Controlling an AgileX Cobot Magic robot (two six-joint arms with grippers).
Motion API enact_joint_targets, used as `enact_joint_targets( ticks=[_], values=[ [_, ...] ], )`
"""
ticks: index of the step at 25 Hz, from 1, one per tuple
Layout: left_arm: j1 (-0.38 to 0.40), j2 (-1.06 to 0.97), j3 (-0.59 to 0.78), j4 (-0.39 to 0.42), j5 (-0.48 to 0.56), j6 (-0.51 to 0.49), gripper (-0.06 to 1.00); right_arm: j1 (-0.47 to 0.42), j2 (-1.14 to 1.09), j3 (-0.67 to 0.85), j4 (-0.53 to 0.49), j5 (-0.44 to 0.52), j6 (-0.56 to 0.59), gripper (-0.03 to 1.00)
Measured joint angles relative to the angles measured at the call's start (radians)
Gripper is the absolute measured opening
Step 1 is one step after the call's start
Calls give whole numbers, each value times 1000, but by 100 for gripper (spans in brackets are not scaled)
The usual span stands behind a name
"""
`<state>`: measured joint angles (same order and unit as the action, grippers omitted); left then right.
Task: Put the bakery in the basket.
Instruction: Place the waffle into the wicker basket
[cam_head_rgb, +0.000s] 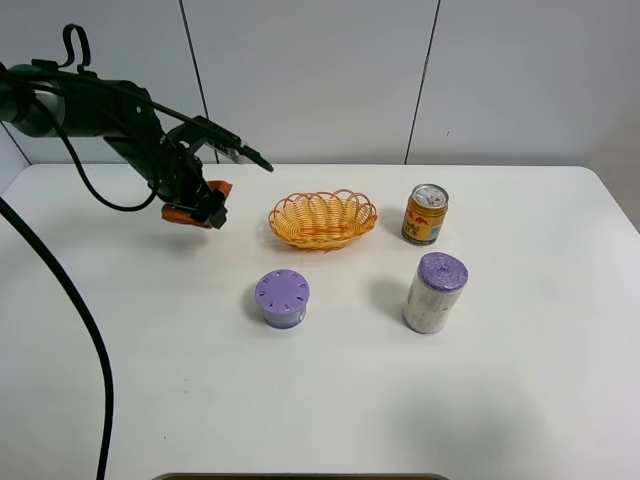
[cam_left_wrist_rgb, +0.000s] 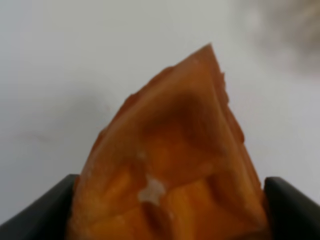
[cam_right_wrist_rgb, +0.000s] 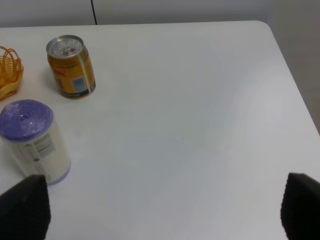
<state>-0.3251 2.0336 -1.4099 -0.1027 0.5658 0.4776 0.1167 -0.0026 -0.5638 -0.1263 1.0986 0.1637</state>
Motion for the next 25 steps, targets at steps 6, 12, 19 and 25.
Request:
enact_joint_targets(
  ticks=[6,12,19,25],
  values=[
    [-72,0,-136,4,26,-1,69,0,0,0,0,0,0,91],
    [-148,0,-199,34,15,-57,69,0,0,0,0,0,0,91],
    [-244,47,-207,49,-77,-104,69,0,0,0,0,0,0,91],
    [-286,123,-207,49,-194,-169,69,0,0,0,0,0,0,91]
  ],
)
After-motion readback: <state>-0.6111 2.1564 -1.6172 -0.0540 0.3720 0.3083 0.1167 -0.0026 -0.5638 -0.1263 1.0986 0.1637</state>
